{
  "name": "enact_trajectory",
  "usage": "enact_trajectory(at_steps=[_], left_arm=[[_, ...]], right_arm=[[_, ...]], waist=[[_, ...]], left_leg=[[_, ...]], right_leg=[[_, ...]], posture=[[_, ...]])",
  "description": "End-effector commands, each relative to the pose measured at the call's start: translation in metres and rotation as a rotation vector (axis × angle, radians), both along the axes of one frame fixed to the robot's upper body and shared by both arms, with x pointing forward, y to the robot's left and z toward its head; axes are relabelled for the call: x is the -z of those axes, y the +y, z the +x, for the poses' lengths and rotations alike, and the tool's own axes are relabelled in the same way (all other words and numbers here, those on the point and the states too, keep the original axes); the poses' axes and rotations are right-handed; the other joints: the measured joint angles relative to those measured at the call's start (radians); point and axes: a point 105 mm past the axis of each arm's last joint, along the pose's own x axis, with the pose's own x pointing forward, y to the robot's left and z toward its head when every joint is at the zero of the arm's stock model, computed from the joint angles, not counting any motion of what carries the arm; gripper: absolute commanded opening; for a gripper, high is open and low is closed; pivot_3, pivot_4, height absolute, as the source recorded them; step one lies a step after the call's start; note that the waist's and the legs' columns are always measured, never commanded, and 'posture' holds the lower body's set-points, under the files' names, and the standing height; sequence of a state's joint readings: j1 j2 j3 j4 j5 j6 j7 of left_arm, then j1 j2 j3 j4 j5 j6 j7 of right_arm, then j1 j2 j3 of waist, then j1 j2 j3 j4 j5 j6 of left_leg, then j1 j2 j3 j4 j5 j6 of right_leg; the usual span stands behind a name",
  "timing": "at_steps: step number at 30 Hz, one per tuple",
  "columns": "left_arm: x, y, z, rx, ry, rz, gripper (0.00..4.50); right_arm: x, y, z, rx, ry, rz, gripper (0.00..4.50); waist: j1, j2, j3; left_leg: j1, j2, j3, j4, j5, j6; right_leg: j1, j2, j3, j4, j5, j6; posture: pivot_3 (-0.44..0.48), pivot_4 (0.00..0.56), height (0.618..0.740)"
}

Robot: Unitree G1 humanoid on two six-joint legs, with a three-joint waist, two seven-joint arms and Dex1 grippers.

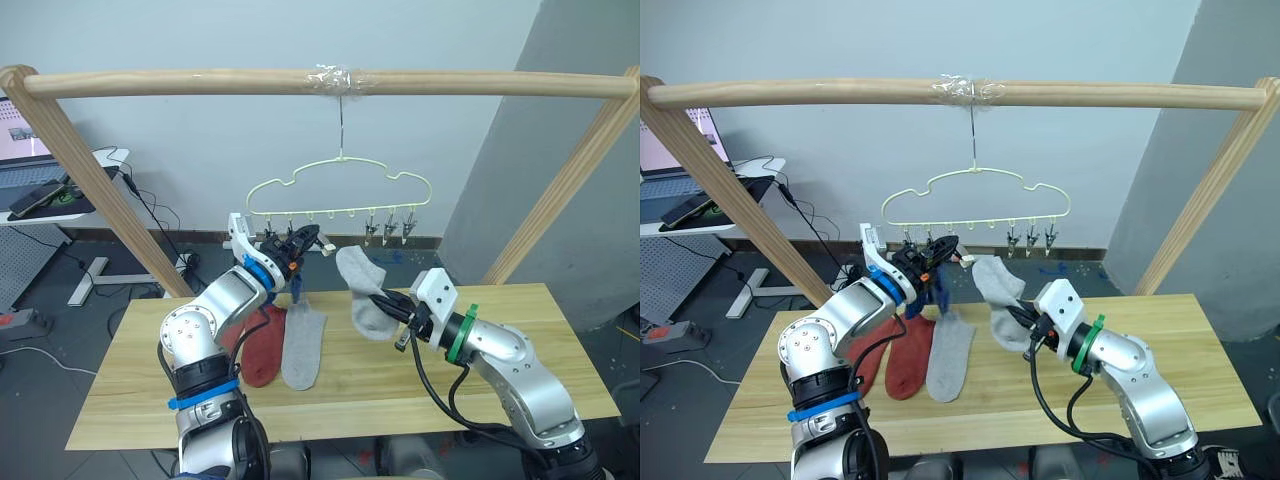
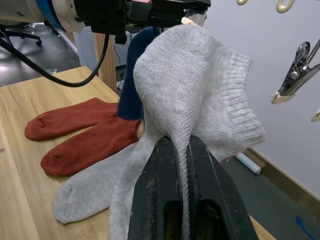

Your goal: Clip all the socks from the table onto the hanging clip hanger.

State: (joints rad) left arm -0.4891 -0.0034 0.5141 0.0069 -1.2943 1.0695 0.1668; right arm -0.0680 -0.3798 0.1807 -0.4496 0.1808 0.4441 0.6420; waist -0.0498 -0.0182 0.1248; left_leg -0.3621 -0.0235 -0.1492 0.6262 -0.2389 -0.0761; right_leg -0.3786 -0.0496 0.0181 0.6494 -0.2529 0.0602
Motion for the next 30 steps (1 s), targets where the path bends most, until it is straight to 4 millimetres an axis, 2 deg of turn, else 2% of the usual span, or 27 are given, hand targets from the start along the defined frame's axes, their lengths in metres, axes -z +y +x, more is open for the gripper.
enact_trajectory(at_steps=[1,5,9,23,30], left_arm=[[0.002,0.004,0.005,-0.029,0.029,-0.016,0.04],[-0.004,0.006,0.006,-0.032,0.012,-0.032,0.04],[0.002,0.009,0.006,-0.041,0.026,-0.011,0.04],[0.002,0.006,0.0,-0.021,0.014,-0.004,0.04],[0.002,0.001,-0.004,0.012,-0.011,0.041,0.04]], right_arm=[[-0.013,0.007,0.001,-0.016,-0.046,0.024,0.02],[-0.01,0.011,0.002,-0.019,-0.031,0.03,0.02],[-0.005,0.019,0.001,-0.048,-0.021,0.026,0.02],[-0.02,0.031,0.01,-0.075,-0.051,0.071,0.02],[-0.018,0.043,0.012,-0.101,-0.048,0.063,0.02]], waist=[[0.0,0.0,0.0],[0.0,0.0,0.0],[-0.001,0.0,0.0],[-0.001,0.0,0.0],[0.0,0.0,0.0]], left_leg=[[0.0,0.0,0.0,0.0,0.0,0.0],[0.0,0.0,0.0,0.0,0.0,0.0],[0.0,0.0,0.0,-0.001,0.0,0.0],[-0.001,0.0,0.0,-0.001,0.0,0.0],[-0.001,0.0,0.0,-0.002,0.0,0.0]], right_leg=[[0.0,0.0,0.0,0.0,0.0,0.0],[0.0,0.0,0.0,-0.001,0.0,0.0],[0.0,0.0,0.0,-0.002,0.0,0.0],[-0.001,0.0,0.0,-0.002,0.0,0.0],[-0.001,0.0,0.0,-0.003,0.0,0.0]], posture=[[-0.066,0.082,0.74],[-0.058,0.084,0.74],[-0.057,0.087,0.74],[-0.041,0.092,0.74],[-0.03,0.095,0.74]])
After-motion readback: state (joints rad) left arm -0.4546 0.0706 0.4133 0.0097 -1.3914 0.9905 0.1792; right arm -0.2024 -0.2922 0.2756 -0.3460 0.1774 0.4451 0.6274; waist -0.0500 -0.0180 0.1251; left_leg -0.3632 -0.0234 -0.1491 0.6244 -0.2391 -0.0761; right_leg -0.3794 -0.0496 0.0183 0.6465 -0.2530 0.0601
